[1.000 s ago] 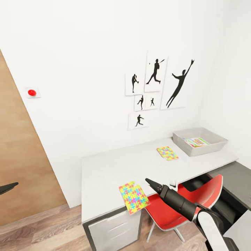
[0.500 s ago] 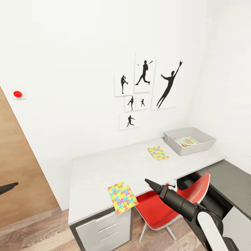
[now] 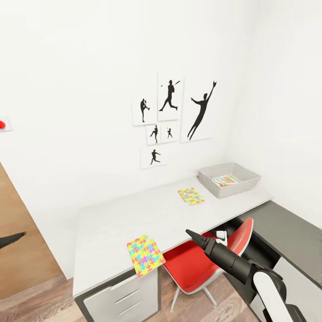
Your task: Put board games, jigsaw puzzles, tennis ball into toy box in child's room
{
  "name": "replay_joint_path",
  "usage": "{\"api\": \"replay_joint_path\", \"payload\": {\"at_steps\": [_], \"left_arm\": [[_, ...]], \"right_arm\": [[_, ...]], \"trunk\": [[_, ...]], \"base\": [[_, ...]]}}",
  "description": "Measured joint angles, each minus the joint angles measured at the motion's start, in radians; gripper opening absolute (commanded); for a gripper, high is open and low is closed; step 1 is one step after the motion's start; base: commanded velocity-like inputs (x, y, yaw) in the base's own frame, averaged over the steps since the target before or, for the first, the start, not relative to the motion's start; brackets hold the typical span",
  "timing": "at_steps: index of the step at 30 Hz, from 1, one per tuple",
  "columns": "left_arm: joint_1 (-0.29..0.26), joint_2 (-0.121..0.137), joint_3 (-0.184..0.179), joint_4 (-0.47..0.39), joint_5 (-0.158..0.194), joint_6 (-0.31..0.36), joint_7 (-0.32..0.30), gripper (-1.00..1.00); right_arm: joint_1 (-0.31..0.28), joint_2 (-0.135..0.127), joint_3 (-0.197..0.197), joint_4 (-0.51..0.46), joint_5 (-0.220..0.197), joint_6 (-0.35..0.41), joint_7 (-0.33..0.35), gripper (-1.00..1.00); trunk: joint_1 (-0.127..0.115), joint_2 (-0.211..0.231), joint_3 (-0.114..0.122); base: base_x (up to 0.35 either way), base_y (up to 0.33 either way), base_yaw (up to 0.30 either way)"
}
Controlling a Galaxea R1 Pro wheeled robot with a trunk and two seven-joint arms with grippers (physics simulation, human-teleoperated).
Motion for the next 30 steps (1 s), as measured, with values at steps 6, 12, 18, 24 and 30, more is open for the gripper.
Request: {"api": "replay_joint_path", "payload": {"at_steps": [6,12,18,24,30], "left_arm": [[0.000,-0.005,-0.020,-0.008,0.000,0.004,0.000,1.00],[-0.003,-0.007,-0.063,-0.011,0.001,0.031,0.000,1.00],[-0.004,-0.008,-0.075,-0.012,0.002,0.079,0.000,1.00],[-0.004,-0.009,-0.079,-0.021,0.003,0.147,0.002,1.00],[-0.004,-0.009,-0.083,-0.041,0.005,0.198,0.008,1.00]], "right_arm": [[0.000,0.000,-0.001,0.000,0.000,0.000,0.000,1.00],[0.000,0.000,-0.002,0.000,0.001,0.000,0.000,1.00],[0.000,0.000,-0.004,0.002,0.001,-0.001,-0.001,1.00],[0.000,0.003,-0.008,0.004,0.002,-0.003,-0.003,1.00],[0.000,0.001,-0.010,0.005,0.001,-0.023,-0.002,1.00]], "trunk": [[0.000,0.000,0.003],[0.015,-0.028,-0.009],[0.038,-0.070,-0.028],[0.061,-0.112,-0.046],[0.085,-0.154,-0.065]], "base": [[0.000,-0.002,-0.078],[0.000,0.000,-0.017],[0.000,0.000,-0.004],[0.000,0.000,-0.001],[0.000,0.000,0.000]]}}
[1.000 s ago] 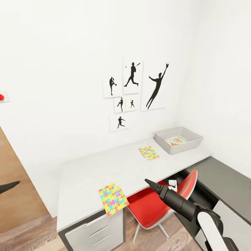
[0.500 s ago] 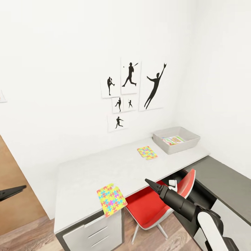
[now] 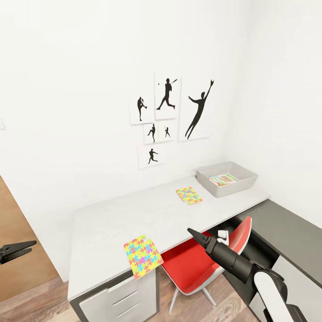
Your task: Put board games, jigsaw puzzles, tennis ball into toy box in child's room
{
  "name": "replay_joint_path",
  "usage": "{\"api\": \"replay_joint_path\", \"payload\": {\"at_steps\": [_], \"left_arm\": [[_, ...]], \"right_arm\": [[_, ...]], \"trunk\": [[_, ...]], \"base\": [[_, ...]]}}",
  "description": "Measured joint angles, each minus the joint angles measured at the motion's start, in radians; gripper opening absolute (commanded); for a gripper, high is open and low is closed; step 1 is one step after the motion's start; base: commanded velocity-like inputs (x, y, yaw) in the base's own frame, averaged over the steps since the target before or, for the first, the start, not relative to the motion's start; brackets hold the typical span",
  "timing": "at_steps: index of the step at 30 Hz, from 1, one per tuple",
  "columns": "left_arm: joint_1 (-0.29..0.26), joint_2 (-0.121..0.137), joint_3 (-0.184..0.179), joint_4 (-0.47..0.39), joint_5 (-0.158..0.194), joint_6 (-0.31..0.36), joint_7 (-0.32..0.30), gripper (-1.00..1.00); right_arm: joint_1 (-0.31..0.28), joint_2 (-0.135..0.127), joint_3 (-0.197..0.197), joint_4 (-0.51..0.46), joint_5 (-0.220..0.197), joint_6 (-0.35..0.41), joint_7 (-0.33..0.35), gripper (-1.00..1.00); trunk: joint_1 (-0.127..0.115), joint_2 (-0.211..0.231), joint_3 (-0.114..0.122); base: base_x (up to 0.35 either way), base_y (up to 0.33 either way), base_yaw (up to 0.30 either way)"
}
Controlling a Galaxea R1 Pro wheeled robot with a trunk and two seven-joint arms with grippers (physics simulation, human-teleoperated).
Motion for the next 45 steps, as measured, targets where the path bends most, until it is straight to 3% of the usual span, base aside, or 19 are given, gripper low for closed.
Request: {"api": "replay_joint_path", "payload": {"at_steps": [7,17,21,45], "left_arm": [[0.000,-0.001,-0.002,-0.005,0.000,0.015,0.002,1.00],[0.000,-0.008,-0.017,-0.006,0.007,0.018,0.004,1.00],[-0.001,-0.025,-0.026,-0.006,0.010,0.018,0.004,1.00],[-0.008,-0.038,-0.036,-0.015,0.005,0.019,0.005,1.00]], "right_arm": [[0.000,-0.001,-0.001,0.000,0.000,-0.011,0.001,1.00],[0.000,-0.002,-0.003,0.000,-0.003,-0.013,0.000,1.00],[0.000,-0.002,-0.003,0.000,-0.006,-0.011,-0.001,1.00],[0.000,-0.003,-0.005,0.000,-0.009,-0.012,0.002,1.00]], "trunk": [[0.027,-0.049,-0.022],[0.027,-0.049,-0.022],[0.027,-0.049,-0.022],[0.119,-0.217,-0.097]], "base": [[0.000,0.000,0.000],[0.000,0.000,0.000],[0.000,0.000,0.000],[-0.041,0.000,-0.002]]}}
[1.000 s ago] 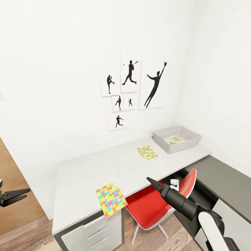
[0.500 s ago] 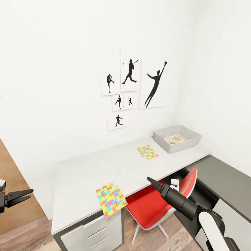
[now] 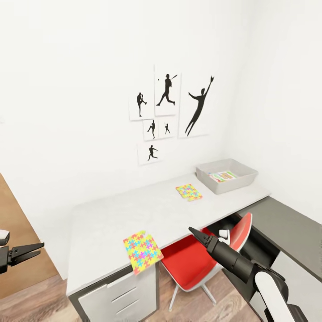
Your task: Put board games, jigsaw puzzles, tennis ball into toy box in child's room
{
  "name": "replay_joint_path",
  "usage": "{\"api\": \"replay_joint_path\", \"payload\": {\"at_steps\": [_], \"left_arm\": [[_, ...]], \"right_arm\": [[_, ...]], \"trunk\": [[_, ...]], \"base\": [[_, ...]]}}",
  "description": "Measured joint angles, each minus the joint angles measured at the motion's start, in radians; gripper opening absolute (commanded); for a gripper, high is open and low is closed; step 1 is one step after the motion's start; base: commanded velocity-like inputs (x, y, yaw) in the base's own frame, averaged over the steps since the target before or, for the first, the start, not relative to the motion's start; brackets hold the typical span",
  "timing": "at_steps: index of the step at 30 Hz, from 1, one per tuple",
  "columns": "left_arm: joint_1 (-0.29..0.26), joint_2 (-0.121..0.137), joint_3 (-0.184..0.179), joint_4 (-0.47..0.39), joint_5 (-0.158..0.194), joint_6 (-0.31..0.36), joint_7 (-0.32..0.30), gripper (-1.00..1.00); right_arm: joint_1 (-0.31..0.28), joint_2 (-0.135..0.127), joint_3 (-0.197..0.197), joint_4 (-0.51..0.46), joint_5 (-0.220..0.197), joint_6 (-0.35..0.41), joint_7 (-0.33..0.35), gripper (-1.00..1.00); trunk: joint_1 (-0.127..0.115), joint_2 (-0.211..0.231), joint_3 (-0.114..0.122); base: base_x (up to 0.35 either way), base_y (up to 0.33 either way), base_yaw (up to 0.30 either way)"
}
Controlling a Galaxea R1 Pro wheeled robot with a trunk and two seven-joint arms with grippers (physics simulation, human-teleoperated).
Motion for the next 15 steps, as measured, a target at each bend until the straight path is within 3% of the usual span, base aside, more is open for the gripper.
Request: {"api": "replay_joint_path", "payload": {"at_steps": [5,15], "left_arm": [[-0.001,-0.002,-0.001,0.000,-0.002,-0.001,-0.001,1.00],[-0.001,-0.003,-0.002,0.000,-0.003,-0.002,-0.001,1.00]], "right_arm": [[0.000,0.000,0.000,0.000,-0.001,0.000,0.000,1.00],[0.000,0.000,0.000,0.000,-0.002,0.000,0.001,1.00]], "trunk": [[0.019,-0.035,-0.013],[0.057,-0.105,-0.033]], "base": [[-0.143,0.000,-0.106],[-0.026,0.000,-0.181]]}}
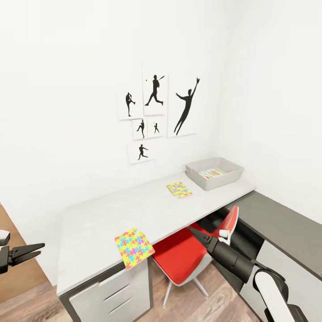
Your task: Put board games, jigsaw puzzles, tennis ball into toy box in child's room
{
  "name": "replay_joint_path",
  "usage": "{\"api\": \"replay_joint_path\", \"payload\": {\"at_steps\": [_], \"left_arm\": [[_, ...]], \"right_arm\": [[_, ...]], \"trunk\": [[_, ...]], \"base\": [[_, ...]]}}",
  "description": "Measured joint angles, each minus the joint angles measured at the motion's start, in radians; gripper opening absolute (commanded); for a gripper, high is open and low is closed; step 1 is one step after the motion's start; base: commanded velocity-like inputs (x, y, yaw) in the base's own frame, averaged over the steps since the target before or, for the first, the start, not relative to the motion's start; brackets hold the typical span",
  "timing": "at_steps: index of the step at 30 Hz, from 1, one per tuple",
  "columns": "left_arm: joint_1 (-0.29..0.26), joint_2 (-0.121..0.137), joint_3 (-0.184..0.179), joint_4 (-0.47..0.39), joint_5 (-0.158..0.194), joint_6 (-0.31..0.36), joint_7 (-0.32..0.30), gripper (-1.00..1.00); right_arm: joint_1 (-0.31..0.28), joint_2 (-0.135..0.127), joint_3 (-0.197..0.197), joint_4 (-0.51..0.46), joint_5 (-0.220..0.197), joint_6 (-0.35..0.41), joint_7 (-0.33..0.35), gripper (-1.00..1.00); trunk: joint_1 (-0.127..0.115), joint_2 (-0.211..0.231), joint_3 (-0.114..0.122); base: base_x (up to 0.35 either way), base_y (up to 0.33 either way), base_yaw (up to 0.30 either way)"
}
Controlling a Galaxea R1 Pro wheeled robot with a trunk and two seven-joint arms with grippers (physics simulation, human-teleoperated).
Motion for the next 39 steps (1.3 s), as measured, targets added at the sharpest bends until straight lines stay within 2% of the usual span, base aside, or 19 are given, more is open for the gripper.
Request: {"api": "replay_joint_path", "payload": {"at_steps": [8,17,28,35,39], "left_arm": [[0.000,0.000,0.000,0.000,0.000,0.000,0.000,1.00],[0.000,-0.001,-0.001,0.000,0.000,-0.001,0.000,1.00],[-0.003,-0.018,-0.033,-0.003,-0.002,-0.002,0.002,1.00],[-0.004,-0.057,-0.040,-0.005,-0.003,-0.003,0.005,1.00],[-0.005,-0.070,-0.041,-0.005,-0.004,-0.003,0.006,1.00]], "right_arm": [[0.000,-0.001,-0.002,0.000,-0.001,0.001,0.014,1.00],[0.001,-0.002,-0.033,0.000,0.008,0.000,0.091,1.00],[0.001,-0.002,-0.051,0.000,0.010,0.001,0.107,1.00],[0.011,-0.005,-0.088,0.001,0.009,0.004,0.109,1.00],[0.023,-0.006,-0.107,0.001,0.009,0.005,0.110,1.00]], "trunk": [[0.031,-0.056,-0.015],[0.065,-0.119,-0.034],[0.107,-0.196,-0.065],[0.135,-0.245,-0.087],[0.150,-0.273,-0.099]], "base": [[-0.002,0.000,-0.197],[0.000,0.000,-0.174],[0.000,0.000,-0.034],[-0.130,0.000,-0.003],[-0.217,0.000,-0.001]]}}
